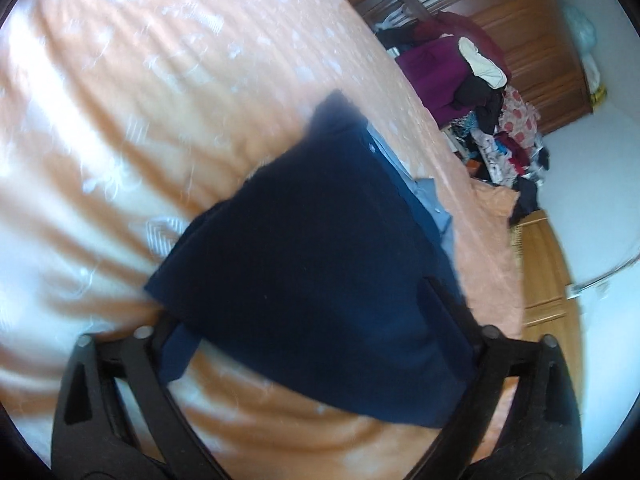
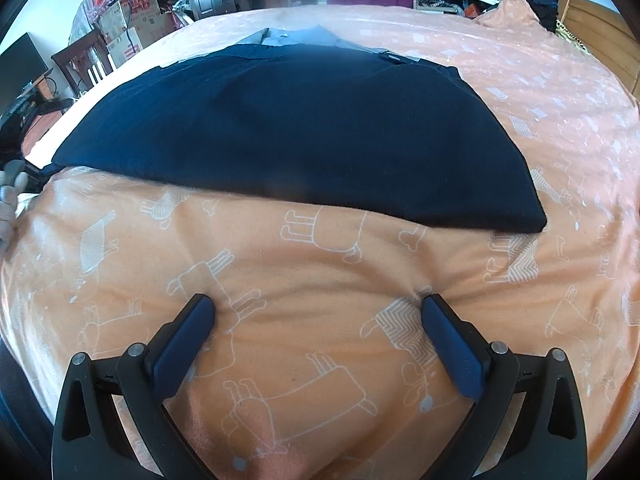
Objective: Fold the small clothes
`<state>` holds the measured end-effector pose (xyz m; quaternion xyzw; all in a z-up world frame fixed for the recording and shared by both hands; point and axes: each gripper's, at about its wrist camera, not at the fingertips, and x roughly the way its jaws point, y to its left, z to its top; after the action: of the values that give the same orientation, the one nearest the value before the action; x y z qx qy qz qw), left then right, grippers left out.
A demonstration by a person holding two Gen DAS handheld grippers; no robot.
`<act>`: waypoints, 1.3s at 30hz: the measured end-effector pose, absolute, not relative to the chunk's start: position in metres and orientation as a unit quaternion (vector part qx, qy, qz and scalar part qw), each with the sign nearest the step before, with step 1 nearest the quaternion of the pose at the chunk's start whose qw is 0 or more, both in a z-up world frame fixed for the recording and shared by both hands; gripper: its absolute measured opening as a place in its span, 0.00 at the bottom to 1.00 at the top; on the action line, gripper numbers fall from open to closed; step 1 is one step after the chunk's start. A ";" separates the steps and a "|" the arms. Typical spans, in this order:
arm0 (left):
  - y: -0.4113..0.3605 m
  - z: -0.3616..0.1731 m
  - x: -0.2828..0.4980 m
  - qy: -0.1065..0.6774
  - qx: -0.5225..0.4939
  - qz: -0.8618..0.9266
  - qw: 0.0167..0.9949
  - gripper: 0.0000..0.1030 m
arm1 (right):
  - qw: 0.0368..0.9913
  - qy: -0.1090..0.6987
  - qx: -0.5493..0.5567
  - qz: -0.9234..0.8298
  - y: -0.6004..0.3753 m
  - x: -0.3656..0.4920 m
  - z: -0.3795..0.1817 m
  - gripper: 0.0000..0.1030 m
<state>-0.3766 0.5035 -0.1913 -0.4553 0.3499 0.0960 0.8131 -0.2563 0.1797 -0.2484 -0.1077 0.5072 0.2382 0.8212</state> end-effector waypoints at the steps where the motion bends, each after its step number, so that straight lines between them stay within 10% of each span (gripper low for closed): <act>1: 0.505 -0.192 -0.376 0.343 -0.451 0.098 0.819 0.52 | 0.819 0.511 -0.107 0.241 0.180 -0.257 -0.245 1.00; 3: 0.508 -0.202 -0.373 0.330 -0.469 0.088 0.814 0.05 | 0.812 0.512 -0.095 0.264 0.178 -0.261 -0.229 0.92; 15: 0.452 -0.139 -0.349 0.301 -0.239 0.073 0.920 0.04 | 0.743 0.487 -0.052 0.456 0.328 -0.164 -0.122 0.89; 26: 0.381 -0.137 -0.309 0.321 -0.057 -0.001 0.945 0.07 | 0.620 0.599 -0.120 0.492 0.561 -0.058 -0.178 0.85; 30: 0.362 -0.138 -0.303 0.326 -0.032 -0.042 0.944 0.07 | 0.634 0.610 -0.095 0.466 0.531 -0.037 -0.198 0.22; 39: 0.227 -0.121 -0.274 0.336 0.057 -0.232 0.911 0.10 | 0.724 0.544 0.133 0.403 0.270 -0.011 -0.177 0.10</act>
<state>-0.2736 0.2272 -0.1206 0.0574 0.3359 -0.2317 0.9112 -0.0115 0.2699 -0.1770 0.1327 0.5443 0.4028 0.7238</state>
